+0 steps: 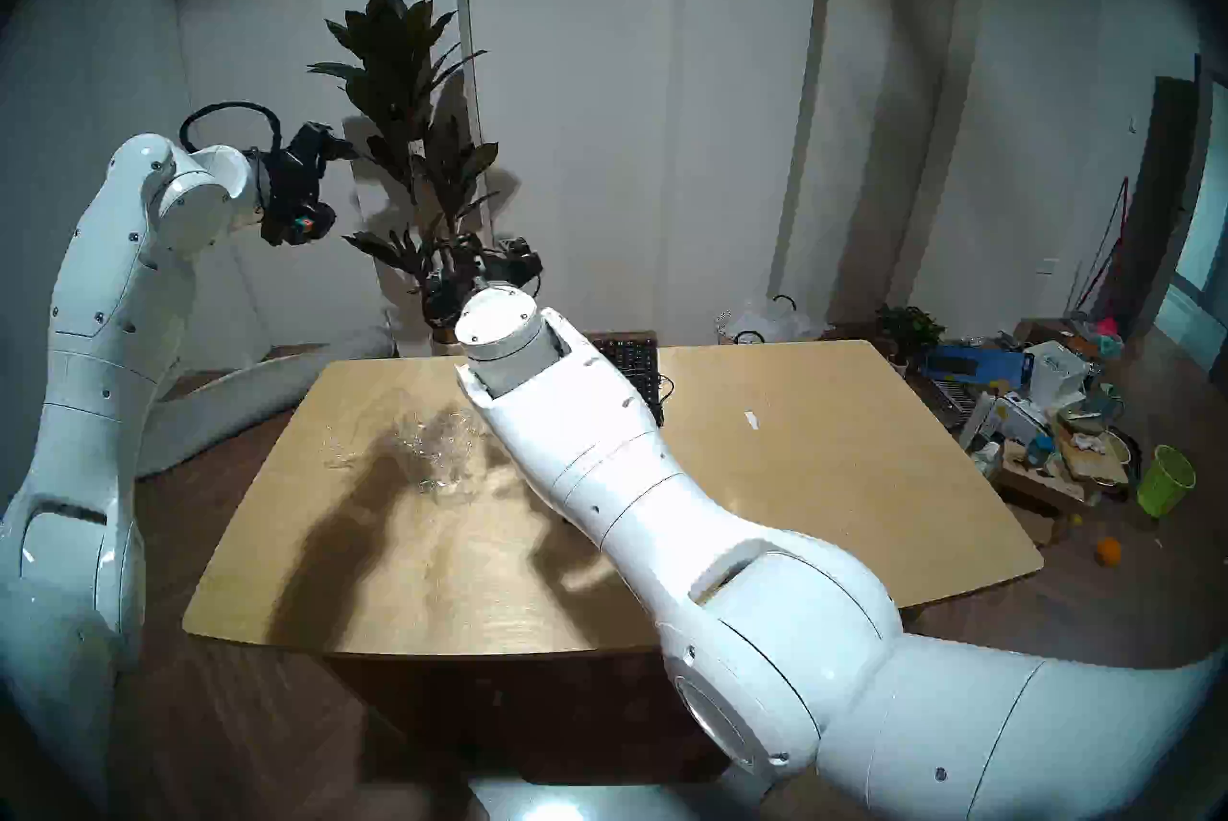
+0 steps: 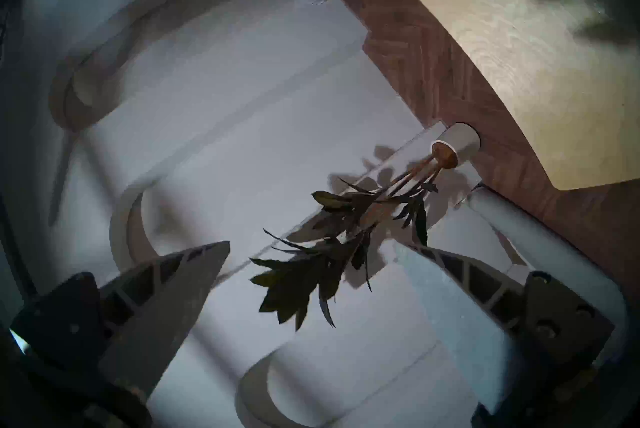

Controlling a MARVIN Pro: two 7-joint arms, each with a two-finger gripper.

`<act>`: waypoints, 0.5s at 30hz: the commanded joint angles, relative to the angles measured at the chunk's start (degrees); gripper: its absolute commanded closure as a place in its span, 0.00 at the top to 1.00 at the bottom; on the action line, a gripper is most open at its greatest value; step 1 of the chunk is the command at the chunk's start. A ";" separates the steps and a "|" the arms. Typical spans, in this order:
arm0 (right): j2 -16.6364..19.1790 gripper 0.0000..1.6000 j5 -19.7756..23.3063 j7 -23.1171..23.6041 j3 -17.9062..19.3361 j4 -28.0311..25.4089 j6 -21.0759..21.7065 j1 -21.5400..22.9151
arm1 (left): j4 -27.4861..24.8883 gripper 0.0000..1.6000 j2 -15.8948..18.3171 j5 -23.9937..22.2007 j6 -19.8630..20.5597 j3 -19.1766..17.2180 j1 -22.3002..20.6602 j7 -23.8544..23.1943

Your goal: Unwrap the new keyboard and set the wrapping aside

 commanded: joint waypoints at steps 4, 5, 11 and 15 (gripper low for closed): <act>7.74 1.00 0.41 -5.71 8.32 -4.34 -1.67 3.87 | 5.78 1.00 -2.42 -7.76 7.39 -10.40 -0.18 2.89; 8.35 1.00 0.45 -6.19 8.97 -4.69 -1.73 3.69 | 6.28 1.00 -2.93 -8.59 7.76 -10.90 -0.07 2.93; 11.42 1.00 0.47 -9.50 12.49 -7.28 -2.32 2.34 | 8.12 1.00 -5.27 -12.77 9.62 -13.83 0.49 3.14; 12.91 1.00 0.49 -11.62 14.43 -8.25 -2.16 -0.04 | 9.31 1.00 -6.41 -15.04 10.61 -15.17 1.18 2.67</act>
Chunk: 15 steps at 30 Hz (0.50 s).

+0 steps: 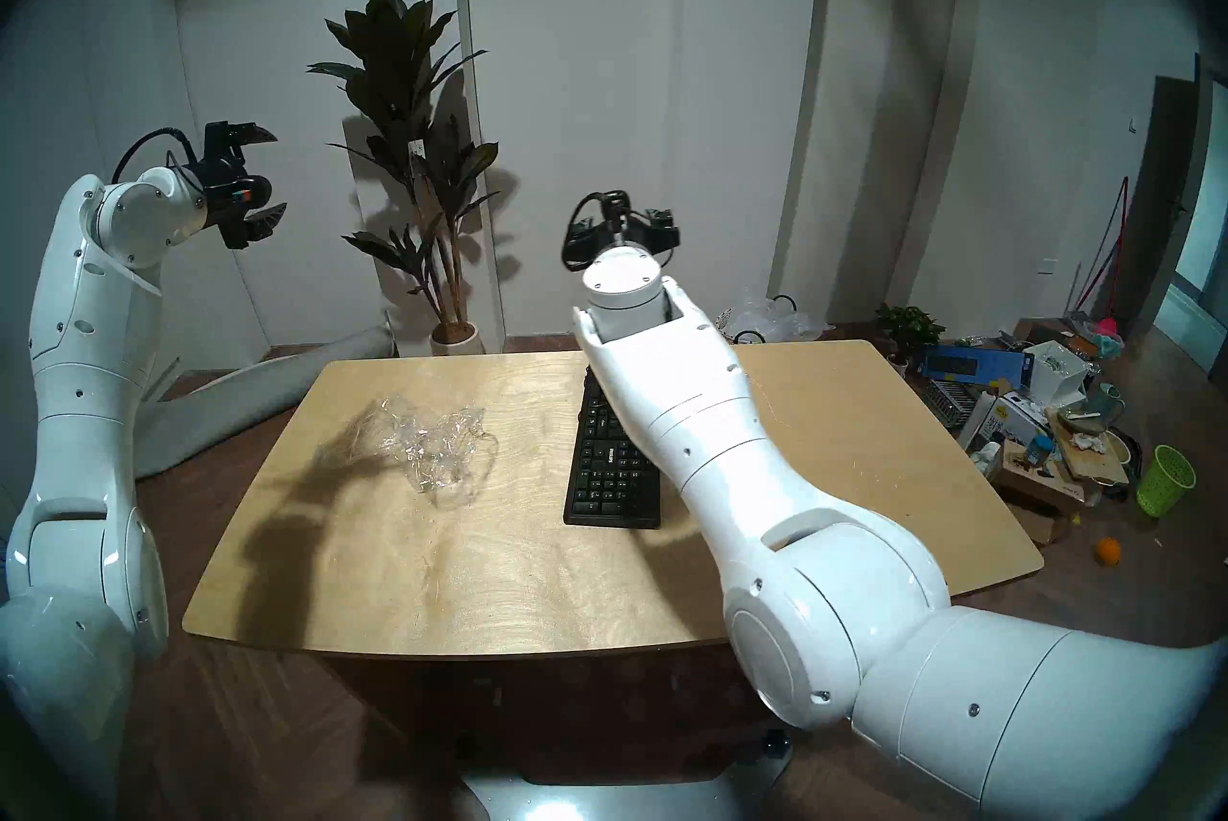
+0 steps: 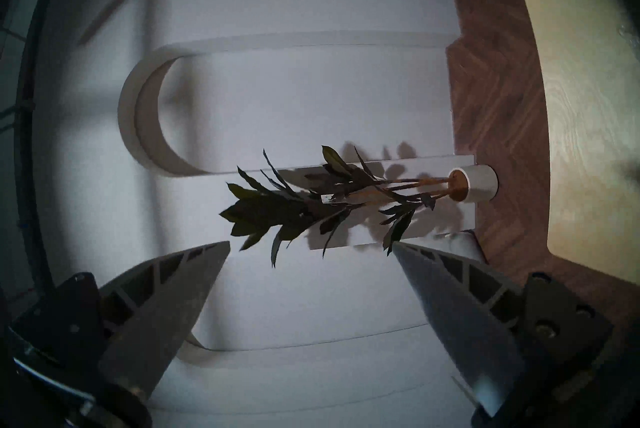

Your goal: Unwrap the new keyboard and set the wrapping aside

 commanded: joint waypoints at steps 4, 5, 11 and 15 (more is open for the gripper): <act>3.85 1.00 -0.58 -4.11 3.50 -3.82 -0.64 -3.44 | 0.78 1.00 -3.66 -4.67 1.90 -2.54 0.73 -0.09; 3.99 1.00 -0.63 -4.42 3.77 -4.00 -0.65 -3.83 | 0.87 1.00 -3.99 -5.01 2.01 -2.58 0.85 -0.14; 5.28 1.00 -0.89 -5.97 5.26 -4.42 -0.59 -6.21 | 0.76 1.00 -6.20 -6.67 2.73 -2.28 1.56 -0.75; 6.07 1.00 -0.99 -6.66 6.12 -4.60 -0.57 -7.50 | 0.53 1.00 -7.36 -7.55 3.12 -2.14 1.74 -0.99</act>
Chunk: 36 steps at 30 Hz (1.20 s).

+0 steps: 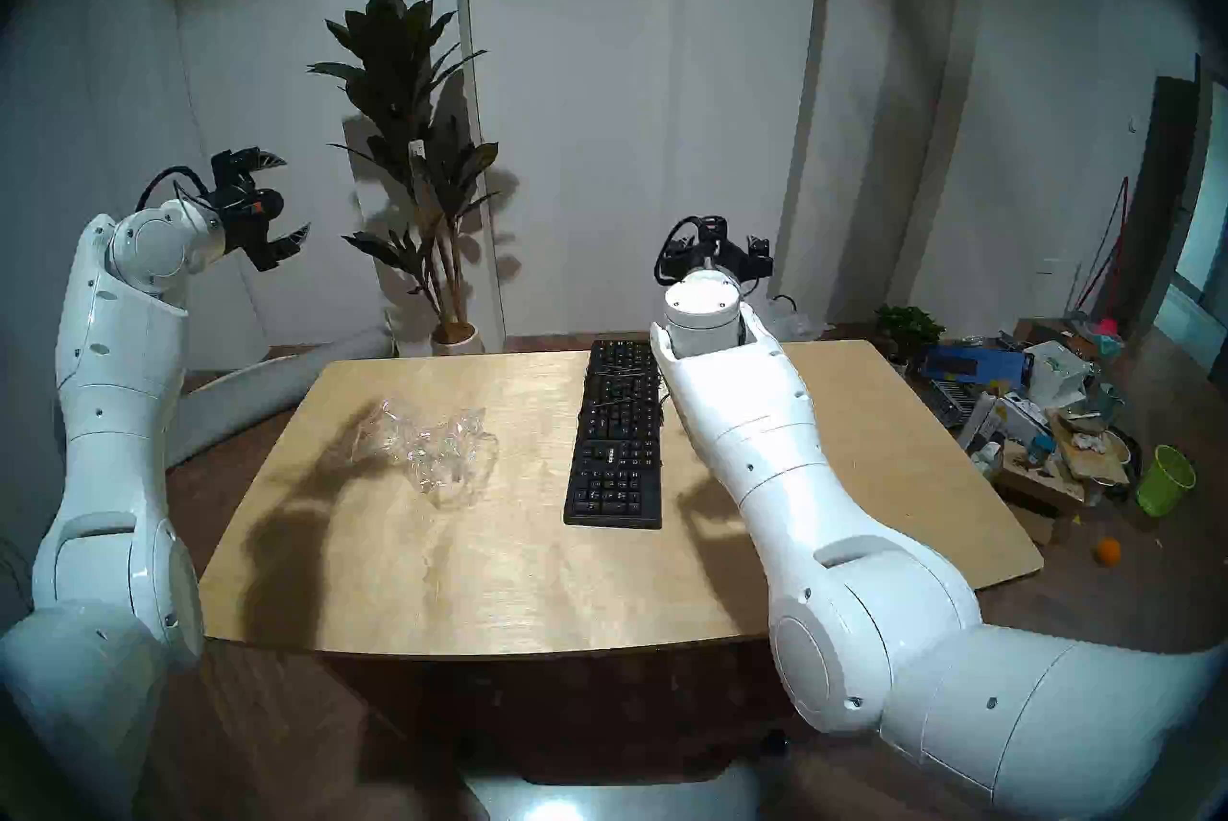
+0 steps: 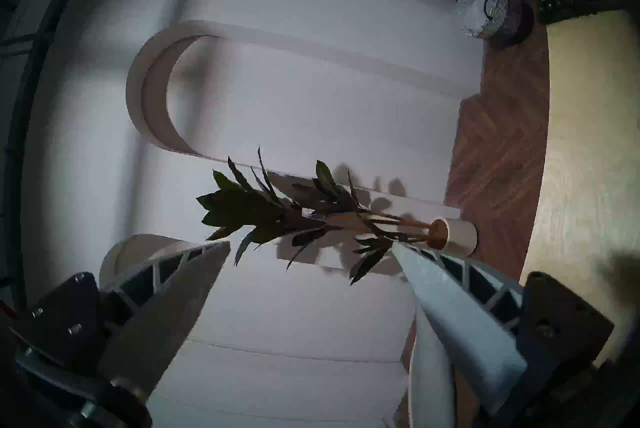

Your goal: Unwrap the new keyboard and set the wrapping aside

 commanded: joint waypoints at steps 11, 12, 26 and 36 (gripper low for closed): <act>4.98 1.00 -0.66 -3.79 4.61 -2.55 -0.49 -6.01 | -1.98 1.00 -6.67 -5.06 1.98 0.43 0.21 -1.91; 5.40 1.00 -0.69 -4.06 5.08 -2.63 -0.51 -6.43 | -2.12 1.00 -7.23 -5.42 2.14 0.55 0.24 -2.12; 11.24 1.00 -0.89 -7.25 11.94 -3.81 -0.95 -11.78 | -3.75 1.00 -14.77 -9.46 3.70 4.72 2.01 -5.31; 14.22 1.00 -0.94 -8.85 16.01 -5.50 -1.67 -14.40 | -4.98 1.00 -17.80 -11.51 4.77 6.25 2.48 -6.44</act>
